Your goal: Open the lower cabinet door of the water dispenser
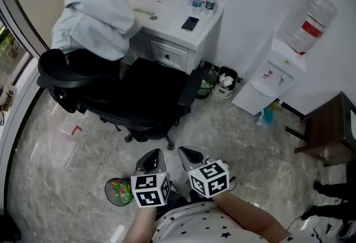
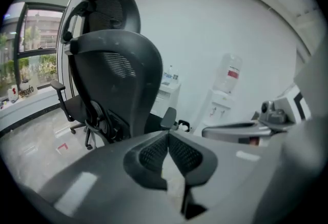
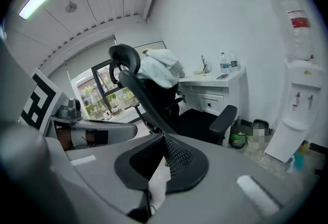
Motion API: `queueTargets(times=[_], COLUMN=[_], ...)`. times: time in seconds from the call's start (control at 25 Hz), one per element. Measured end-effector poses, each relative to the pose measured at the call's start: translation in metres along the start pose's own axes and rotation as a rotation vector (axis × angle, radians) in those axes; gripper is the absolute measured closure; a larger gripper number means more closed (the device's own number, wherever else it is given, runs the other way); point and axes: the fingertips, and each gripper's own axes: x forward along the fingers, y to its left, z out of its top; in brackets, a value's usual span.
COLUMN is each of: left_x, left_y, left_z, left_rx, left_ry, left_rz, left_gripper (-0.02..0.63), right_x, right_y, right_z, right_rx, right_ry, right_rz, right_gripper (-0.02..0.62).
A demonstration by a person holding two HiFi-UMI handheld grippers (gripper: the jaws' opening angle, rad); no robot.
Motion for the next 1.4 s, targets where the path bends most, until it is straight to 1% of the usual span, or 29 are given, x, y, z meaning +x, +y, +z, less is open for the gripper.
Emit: queueTargets(times=[0.16,0.4,0.52,0.68,0.88,1.08,1.28,1.4], left_x=[0.036,0.103,0.135,0.173,0.213,0.250,0.299,0.344], left_y=[-0.051,-0.147,-0.195,-0.256,-0.324,-0.376,-0.408,-0.424], left_z=[0.014,0.036,0.043,0.049,0.040,0.021,0.001,-0.014], left_rx=[0.026,0.035,0.069,0.102,0.135,0.186,0.241,0.261], left_ry=[0.014,0.045,0.063,0.082,0.139,0.219,0.287,0.318], left_rz=[-0.019,-0.079,-0.125,-0.164,-0.227,-0.277,-0.325,-0.346], left_gripper=[0.600,0.600,0.600,0.600,0.600,0.600,0.600,0.600], right_x=[-0.022,-0.065,-0.088,-0.118,-0.154,-0.177,-0.170,-0.158], right_y=[-0.061,-0.168,-0.220,-0.282,-0.352,-0.405,-0.453,-0.499], right_z=[0.014,0.032,0.034,0.033,0.013,-0.015,-0.052,-0.072], right_rx=[0.017,0.053,0.087,0.121,0.201,0.275,0.383,0.419], right_ry=[-0.017,-0.036,-0.041,-0.047,-0.033,-0.004,0.016,0.022], right_rz=[-0.027,-0.081,-0.132,-0.178,-0.252,-0.315,-0.386,-0.445], right_gripper=[0.598,0.598,0.598,0.598,0.598,0.598,0.598,0.598])
